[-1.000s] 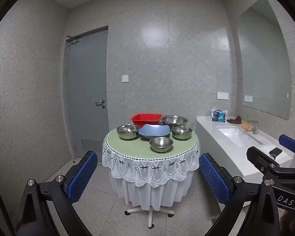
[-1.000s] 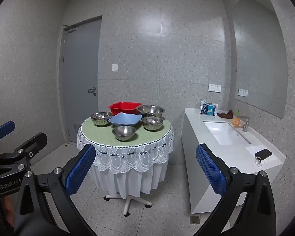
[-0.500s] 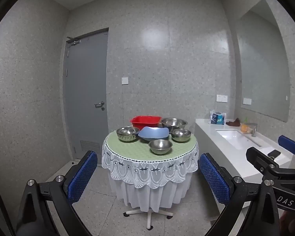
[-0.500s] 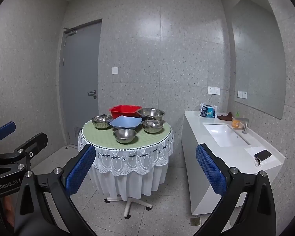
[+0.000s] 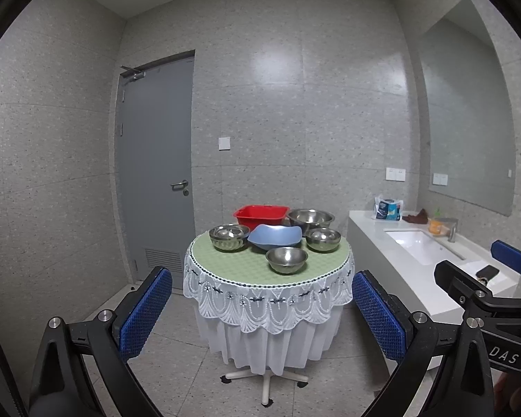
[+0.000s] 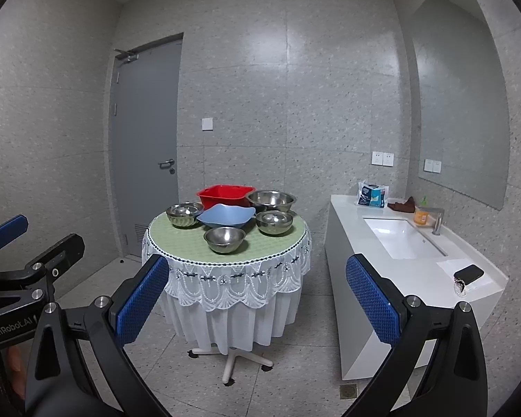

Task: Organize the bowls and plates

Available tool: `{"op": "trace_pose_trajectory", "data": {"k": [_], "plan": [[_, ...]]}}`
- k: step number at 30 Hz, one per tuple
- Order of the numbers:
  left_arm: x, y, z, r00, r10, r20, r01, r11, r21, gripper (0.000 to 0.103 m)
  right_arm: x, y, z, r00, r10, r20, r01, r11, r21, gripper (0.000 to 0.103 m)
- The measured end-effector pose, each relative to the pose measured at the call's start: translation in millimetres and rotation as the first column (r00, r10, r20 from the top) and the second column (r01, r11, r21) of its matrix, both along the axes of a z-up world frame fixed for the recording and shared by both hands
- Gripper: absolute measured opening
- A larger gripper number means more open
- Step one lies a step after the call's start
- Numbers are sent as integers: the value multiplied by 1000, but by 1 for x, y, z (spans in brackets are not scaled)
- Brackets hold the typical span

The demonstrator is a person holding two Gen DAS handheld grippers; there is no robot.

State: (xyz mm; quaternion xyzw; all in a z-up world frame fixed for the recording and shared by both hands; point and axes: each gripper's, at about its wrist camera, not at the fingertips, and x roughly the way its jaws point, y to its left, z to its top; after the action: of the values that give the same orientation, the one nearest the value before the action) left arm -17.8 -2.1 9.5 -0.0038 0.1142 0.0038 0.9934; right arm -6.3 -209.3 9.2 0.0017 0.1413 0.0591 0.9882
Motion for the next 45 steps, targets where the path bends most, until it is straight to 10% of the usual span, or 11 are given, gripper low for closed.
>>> {"op": "trace_pose_trajectory", "data": {"k": [45], "plan": [[20, -9, -7, 1000, 13, -14, -13, 1000, 22, 102, 13, -16, -1, 999, 18, -30, -17, 999, 33, 103]]}}
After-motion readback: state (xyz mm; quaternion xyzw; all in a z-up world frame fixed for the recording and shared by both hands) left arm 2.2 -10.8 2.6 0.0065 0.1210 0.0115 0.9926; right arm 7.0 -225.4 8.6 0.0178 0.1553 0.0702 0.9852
